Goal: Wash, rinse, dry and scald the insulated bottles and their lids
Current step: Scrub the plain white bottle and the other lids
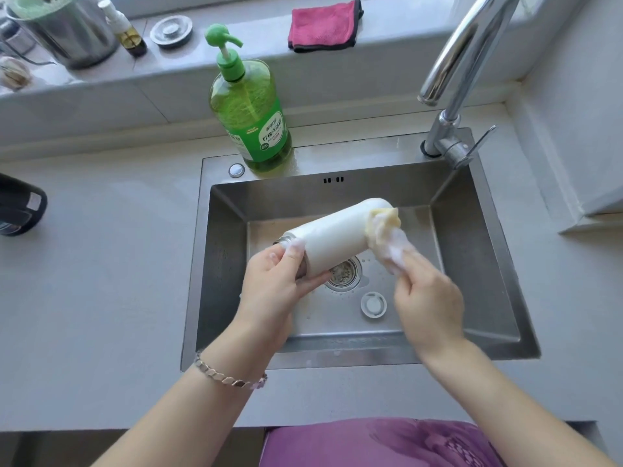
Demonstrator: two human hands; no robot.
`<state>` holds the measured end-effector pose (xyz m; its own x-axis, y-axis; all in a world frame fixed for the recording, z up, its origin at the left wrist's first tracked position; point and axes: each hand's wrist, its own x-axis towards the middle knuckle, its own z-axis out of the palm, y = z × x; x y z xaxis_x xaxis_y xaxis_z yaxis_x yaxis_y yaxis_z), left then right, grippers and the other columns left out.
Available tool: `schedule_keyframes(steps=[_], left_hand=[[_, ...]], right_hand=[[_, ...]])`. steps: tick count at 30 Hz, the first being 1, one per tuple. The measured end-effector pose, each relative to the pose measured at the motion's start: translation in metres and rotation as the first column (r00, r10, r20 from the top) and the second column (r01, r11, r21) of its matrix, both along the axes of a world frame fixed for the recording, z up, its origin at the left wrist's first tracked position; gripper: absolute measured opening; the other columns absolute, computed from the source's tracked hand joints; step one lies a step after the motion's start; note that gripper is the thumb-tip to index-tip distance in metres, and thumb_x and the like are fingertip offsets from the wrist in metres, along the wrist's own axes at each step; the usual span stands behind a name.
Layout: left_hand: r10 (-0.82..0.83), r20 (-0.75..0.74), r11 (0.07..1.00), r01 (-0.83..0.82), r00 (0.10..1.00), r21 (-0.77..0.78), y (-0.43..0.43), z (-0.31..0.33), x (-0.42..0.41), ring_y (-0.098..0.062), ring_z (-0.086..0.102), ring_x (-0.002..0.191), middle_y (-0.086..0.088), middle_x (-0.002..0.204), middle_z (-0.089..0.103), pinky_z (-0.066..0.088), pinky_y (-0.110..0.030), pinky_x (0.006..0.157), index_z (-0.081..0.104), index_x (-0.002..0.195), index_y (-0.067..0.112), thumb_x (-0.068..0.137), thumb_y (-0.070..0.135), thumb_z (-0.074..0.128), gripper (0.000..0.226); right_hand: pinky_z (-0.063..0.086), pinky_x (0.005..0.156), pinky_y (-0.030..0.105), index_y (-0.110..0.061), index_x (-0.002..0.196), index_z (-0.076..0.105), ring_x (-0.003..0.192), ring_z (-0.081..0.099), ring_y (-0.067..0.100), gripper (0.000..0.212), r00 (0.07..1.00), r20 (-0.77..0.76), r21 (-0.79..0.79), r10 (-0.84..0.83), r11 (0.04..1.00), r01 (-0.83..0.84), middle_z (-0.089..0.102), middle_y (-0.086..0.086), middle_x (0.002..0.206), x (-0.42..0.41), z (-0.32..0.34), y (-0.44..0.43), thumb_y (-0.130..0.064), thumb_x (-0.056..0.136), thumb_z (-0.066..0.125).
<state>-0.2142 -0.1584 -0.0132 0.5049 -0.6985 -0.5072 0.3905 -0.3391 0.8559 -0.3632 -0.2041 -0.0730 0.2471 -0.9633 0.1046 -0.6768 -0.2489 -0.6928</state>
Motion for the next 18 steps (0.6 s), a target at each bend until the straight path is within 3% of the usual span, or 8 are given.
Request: schedule_keyframes(steps=[3,4,7,9,11,12,15,18], left_hand=[[-0.026,0.038,1.0,0.025,0.999,0.011,-0.001,-0.001,0.0,-0.024,0.065,0.082,-0.014,0.081,0.068,0.058,-0.028,0.068,0.064,0.082,0.0,0.099,0.01,0.041,0.03],[-0.028,0.037,1.0,0.028,0.999,0.004,-0.001,-0.001,0.0,-0.023,0.066,0.082,-0.012,0.08,0.069,0.058,-0.028,0.068,0.065,0.081,0.001,0.098,0.01,0.042,0.03],[-0.012,0.014,1.0,0.012,1.0,-0.018,-0.001,0.0,0.0,-0.021,0.067,0.088,-0.004,0.082,0.07,0.06,-0.03,0.069,0.064,0.081,0.005,0.098,0.009,0.043,0.027],[-0.01,-0.021,1.0,0.01,1.0,-0.013,-0.001,0.0,-0.001,-0.022,0.066,0.084,-0.008,0.08,0.069,0.059,-0.03,0.069,0.064,0.082,0.002,0.098,0.01,0.042,0.029],[-0.013,-0.073,1.0,0.011,0.997,-0.016,-0.002,0.002,-0.001,-0.023,0.066,0.079,-0.016,0.081,0.067,0.059,-0.031,0.069,0.063,0.086,-0.004,0.099,0.013,0.04,0.031],[-0.002,-0.108,1.0,0.0,0.994,-0.019,-0.002,0.004,0.0,-0.024,0.066,0.079,-0.019,0.085,0.066,0.06,-0.033,0.069,0.061,0.09,-0.007,0.099,0.013,0.04,0.031],[0.02,-0.146,1.0,-0.021,0.989,-0.005,-0.004,0.009,0.005,-0.028,0.066,0.09,-0.022,0.1,0.064,0.059,-0.043,0.07,0.055,0.106,-0.011,0.099,0.014,0.04,0.03],[0.028,-0.115,0.999,-0.024,0.993,0.039,-0.005,0.01,0.007,-0.033,0.06,0.094,-0.025,0.1,0.059,0.058,-0.044,0.067,0.055,0.103,-0.014,0.099,0.015,0.04,0.033]], right_hand=[[0.049,0.046,0.028,-0.026,0.12,0.058,0.073,0.066,0.021,0.05,0.957,-0.048,-0.188,0.285,0.939,-0.289,0.063,-0.004,0.123,0.013,0.002,0.031,-0.007,0.077,0.04],[0.049,0.046,0.028,-0.025,0.12,0.059,0.073,0.067,0.024,0.05,0.958,-0.047,-0.179,0.282,0.941,-0.286,0.063,-0.005,0.122,0.009,0.0,0.028,-0.009,0.078,0.039],[0.047,0.055,0.035,-0.02,0.118,0.065,0.08,0.065,0.037,0.048,0.998,0.063,0.027,-0.023,0.999,0.022,0.068,0.002,0.115,0.002,-0.007,0.001,-0.009,0.078,0.038],[0.05,0.059,0.034,-0.02,0.121,0.062,0.088,0.065,0.03,0.046,0.987,0.062,-0.073,0.147,0.987,-0.143,0.062,0.001,0.125,0.012,-0.001,0.013,-0.007,0.083,0.04],[0.054,0.058,0.033,-0.021,0.124,0.058,0.081,0.068,0.027,0.046,0.942,0.026,-0.24,0.334,0.917,-0.318,0.055,-0.002,0.133,0.012,-0.006,0.026,-0.007,0.084,0.04],[0.055,0.059,0.035,-0.021,0.125,0.057,0.079,0.068,0.029,0.047,0.944,0.042,-0.26,0.328,0.916,-0.307,0.053,-0.003,0.134,0.005,-0.01,0.02,-0.009,0.084,0.039],[0.052,0.076,0.036,-0.021,0.129,0.052,0.096,0.065,0.035,0.05,0.977,0.211,-0.047,0.026,0.999,-0.016,0.048,-0.004,0.135,-0.006,-0.023,-0.007,-0.011,0.083,0.035],[0.048,0.067,0.031,-0.015,0.125,0.058,0.074,0.063,0.03,0.053,0.956,0.133,-0.214,0.262,0.949,-0.23,0.05,-0.001,0.133,0.004,-0.018,0.011,0.004,0.079,0.039]])
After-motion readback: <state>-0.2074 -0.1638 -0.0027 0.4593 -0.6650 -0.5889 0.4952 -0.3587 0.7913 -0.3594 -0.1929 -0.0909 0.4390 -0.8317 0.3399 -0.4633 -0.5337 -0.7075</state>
